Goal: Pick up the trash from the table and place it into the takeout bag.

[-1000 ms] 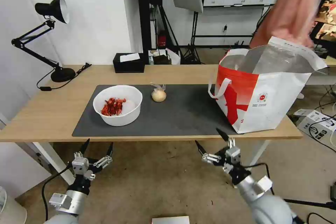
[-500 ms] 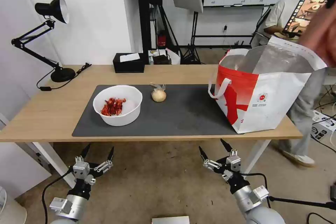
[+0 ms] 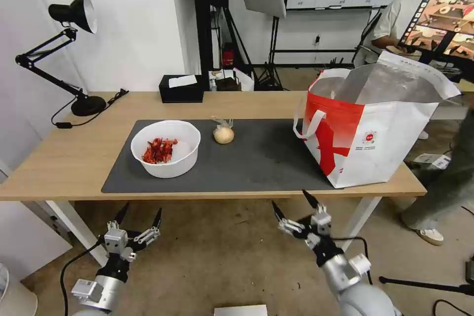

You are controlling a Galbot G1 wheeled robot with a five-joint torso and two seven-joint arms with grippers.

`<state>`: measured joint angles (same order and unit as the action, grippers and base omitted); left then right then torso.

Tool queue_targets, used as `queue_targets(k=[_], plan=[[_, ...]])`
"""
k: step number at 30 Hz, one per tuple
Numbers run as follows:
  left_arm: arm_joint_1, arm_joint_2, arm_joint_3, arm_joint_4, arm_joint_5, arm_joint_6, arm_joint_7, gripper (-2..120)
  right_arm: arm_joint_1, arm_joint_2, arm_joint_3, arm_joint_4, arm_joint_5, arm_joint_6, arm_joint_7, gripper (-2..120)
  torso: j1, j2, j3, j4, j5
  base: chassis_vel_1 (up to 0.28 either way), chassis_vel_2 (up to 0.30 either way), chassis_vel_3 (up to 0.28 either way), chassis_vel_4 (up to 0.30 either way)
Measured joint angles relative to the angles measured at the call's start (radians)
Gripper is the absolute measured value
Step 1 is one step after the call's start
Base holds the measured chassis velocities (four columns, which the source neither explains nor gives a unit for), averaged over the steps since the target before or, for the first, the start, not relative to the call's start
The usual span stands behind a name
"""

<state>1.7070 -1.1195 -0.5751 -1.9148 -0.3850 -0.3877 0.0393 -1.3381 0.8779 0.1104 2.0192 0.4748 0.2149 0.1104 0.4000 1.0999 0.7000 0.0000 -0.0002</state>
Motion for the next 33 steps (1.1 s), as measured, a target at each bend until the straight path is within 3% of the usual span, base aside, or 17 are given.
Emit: queue_targets(k=[6, 7, 11, 15, 18, 23, 33], plan=[[-0.003, 0.001, -0.001, 0.0, 0.0, 0.0, -0.002, 100, 0.271, -0.043, -0.164, -0.055, 0.064, -0.063, 0.032, 100, 0.0, 0.0, 0.0, 0.0, 0.0002, 0.0, 0.0, 0.0, 0.0], [-0.004, 0.001, -0.001, 0.0, 0.0, 0.0, -0.003, 100, 0.374, -0.043, -0.228, -0.092, 0.091, -0.081, 0.049, 100, 0.0, 0.0, 0.0, 0.0, 0.0001, 0.0, 0.0, 0.0, 0.0], [-0.005, -0.002, -0.003, 0.0, 0.0, 0.0, -0.004, 100, 0.523, -0.022, -0.328, -0.163, 0.139, -0.11, 0.083, 100, 0.0, 0.0, 0.0, -0.0002, 0.0002, 0.0, 0.0, 0.0, 0.0], [-0.002, -0.011, -0.01, 0.004, 0.001, 0.0, -0.004, 100, 0.777, 0.071, -0.473, -0.322, 0.211, -0.183, 0.148, 100, 0.0, 0.0, 0.0, 0.0002, 0.0001, 0.0, 0.0, 0.0, 0.0], [0.005, -0.018, -0.012, 0.011, 0.004, -0.006, -0.005, 100, 0.88, 0.138, -0.534, -0.429, 0.237, -0.208, 0.158, 100, 0.0, 0.0, 0.0, 0.0003, -0.0001, 0.0, 0.0, 0.0, 0.0], [0.018, -0.03, -0.015, 0.013, 0.014, -0.013, -0.005, 100, 0.977, 0.249, -0.599, -0.588, 0.28, -0.263, 0.155, 100, 0.0, 0.0, 0.0, 0.0002, -0.0001, 0.0, 0.0, 0.0, 0.0], [0.034, -0.024, -0.033, 0.0, 0.011, -0.014, -0.005, 100, 1.046, 0.38, -0.618, -0.81, 0.274, -0.358, 0.142, 100, 0.0, 0.0, 0.0, -0.0001, 0.0001, 0.0, 0.0, 0.0, 0.0]])
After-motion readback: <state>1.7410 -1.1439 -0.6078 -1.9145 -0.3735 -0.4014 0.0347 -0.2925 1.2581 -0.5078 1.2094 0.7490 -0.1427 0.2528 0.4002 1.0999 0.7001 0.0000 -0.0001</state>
